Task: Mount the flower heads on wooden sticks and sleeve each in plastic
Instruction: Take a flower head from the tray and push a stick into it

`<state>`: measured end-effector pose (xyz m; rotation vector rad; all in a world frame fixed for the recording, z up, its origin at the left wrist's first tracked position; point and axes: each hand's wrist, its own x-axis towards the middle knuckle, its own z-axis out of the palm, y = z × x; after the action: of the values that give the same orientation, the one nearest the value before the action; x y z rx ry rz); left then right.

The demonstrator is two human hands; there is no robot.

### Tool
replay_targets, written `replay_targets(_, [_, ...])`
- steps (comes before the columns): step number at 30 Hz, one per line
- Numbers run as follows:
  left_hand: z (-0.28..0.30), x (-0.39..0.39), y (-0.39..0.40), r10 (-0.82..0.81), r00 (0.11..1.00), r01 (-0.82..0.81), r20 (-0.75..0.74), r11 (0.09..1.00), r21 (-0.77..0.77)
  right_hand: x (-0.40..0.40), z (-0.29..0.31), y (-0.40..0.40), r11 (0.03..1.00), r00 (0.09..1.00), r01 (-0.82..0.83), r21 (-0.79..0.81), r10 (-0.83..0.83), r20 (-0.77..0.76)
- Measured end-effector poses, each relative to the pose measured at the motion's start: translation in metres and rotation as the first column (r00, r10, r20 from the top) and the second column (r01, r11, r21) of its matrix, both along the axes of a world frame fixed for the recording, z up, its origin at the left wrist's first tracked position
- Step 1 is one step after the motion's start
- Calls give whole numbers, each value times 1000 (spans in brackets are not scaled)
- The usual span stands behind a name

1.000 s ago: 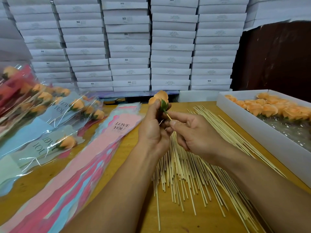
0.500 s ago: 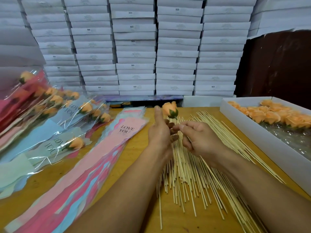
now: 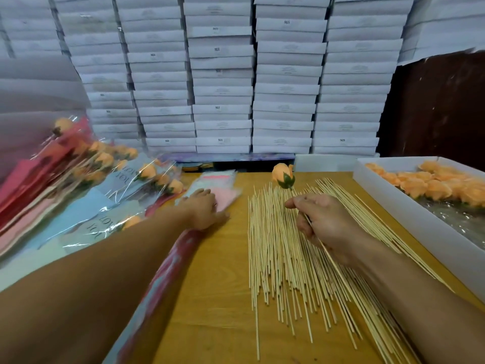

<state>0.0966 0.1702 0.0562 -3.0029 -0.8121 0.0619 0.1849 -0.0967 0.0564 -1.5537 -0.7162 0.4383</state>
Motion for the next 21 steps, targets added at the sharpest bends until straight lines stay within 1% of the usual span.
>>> replay_targets(2, [-12,-1,4,7,999,-5,39,999,-51,1,-1,0,1000,1000,-5,-5,5,0])
replay_targets(3, [-16,-1,4,12,997,-8,72,999,-51,1,-1,0,1000,1000,-7,-5,7,-3])
replay_targets(6, [-20,-2,0,30,988,-29,150,1000,-13,1,-2,1,1000,1000,-10,-5,10,-10])
replay_targets(10, [-8,1,-4,45,976,-54,213,998,34,1,-2,1,1000,1000,-12,-12,11,-11])
replay_targets(15, [5,0,2,121,966,-136,229,989,51,2,-2,0,1000,1000,-12,-16,12,-11])
replay_targets(18, [6,0,5,121,965,-136,234,990,46,3,-3,1,999,1000,-17,-29,17,-11])
replay_targets(21, [9,0,8,127,963,-133,238,991,7,3,-4,1,999,1000,-18,-43,18,-3])
